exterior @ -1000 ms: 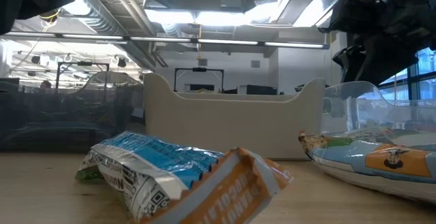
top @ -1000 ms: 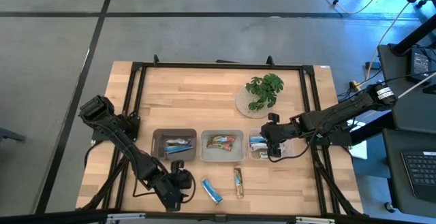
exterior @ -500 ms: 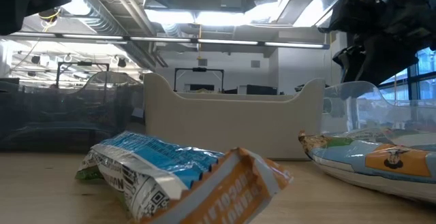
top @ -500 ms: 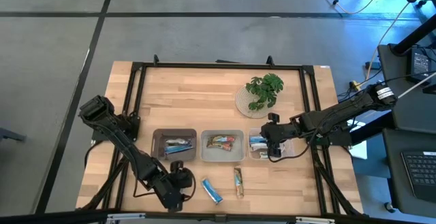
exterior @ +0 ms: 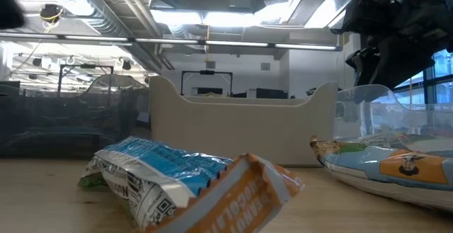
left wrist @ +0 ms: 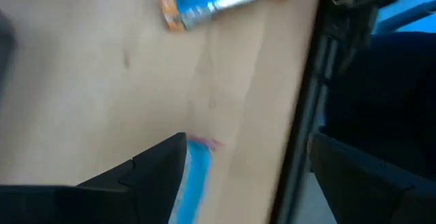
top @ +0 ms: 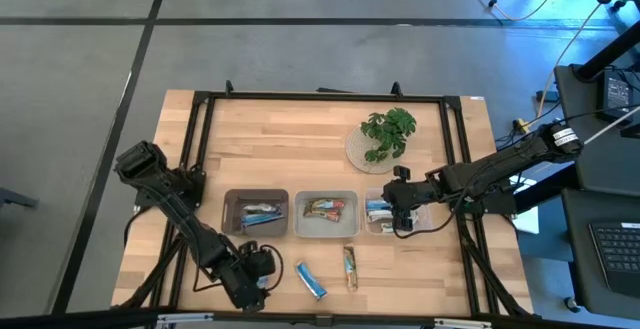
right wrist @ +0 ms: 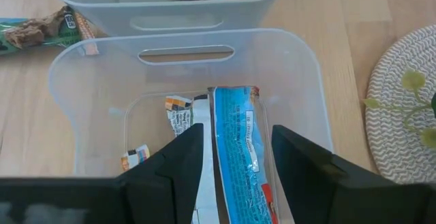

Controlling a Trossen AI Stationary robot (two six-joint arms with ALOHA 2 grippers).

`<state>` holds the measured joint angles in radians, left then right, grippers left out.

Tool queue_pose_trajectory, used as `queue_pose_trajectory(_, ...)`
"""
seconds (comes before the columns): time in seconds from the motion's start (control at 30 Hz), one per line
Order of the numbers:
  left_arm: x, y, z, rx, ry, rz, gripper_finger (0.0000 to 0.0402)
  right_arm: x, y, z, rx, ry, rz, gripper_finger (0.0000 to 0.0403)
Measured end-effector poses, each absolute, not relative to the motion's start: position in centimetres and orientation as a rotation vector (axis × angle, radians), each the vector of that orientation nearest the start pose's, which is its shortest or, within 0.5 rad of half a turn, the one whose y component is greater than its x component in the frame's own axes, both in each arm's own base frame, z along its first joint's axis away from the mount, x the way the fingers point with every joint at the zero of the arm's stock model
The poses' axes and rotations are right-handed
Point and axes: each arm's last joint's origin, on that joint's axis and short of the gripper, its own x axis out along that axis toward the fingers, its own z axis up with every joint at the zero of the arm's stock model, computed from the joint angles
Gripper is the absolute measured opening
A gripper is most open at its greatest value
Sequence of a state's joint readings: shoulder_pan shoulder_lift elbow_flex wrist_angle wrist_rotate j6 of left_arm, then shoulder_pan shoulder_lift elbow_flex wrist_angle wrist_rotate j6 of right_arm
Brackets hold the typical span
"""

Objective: Pick and place Granola Bars by type
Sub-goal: Put the red granola bar into the gray bin

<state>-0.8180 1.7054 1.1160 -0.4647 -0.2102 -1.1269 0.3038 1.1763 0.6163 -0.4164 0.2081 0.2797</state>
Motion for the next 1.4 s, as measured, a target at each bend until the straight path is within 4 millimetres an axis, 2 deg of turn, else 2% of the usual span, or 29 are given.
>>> queue_pose_trajectory(0.3,22.3,-25.8,18.9,-0.435,1.03,0.065,0.0294,20.4,5.8,18.8,0.016,0.944,-0.047,0.0178)
queue_pose_trajectory(0.43,22.4,-26.1,17.2,-0.35,1.07,0.065,0.0294,20.4,5.8,18.8,0.017,0.941,-0.047,0.0178)
queue_pose_trajectory(0.63,22.4,-26.7,14.6,-0.361,1.215,0.071,0.0294,20.4,5.8,18.9,0.017,0.939,-0.046,0.0178)
queue_pose_trajectory(0.8,22.4,-26.8,13.4,-0.32,1.24,0.09,0.0286,20.4,5.8,18.9,0.017,0.939,-0.046,0.0178)
queue_pose_trajectory(1.1,21.8,-26.6,13.0,-0.134,1.314,-0.015,0.0226,20.4,5.8,18.9,0.017,0.937,-0.046,0.0178)
queue_pose_trajectory(1.4,21.7,-26.4,12.8,-0.046,1.251,0.022,0.0148,20.4,5.8,18.9,0.016,0.938,-0.045,0.0178)
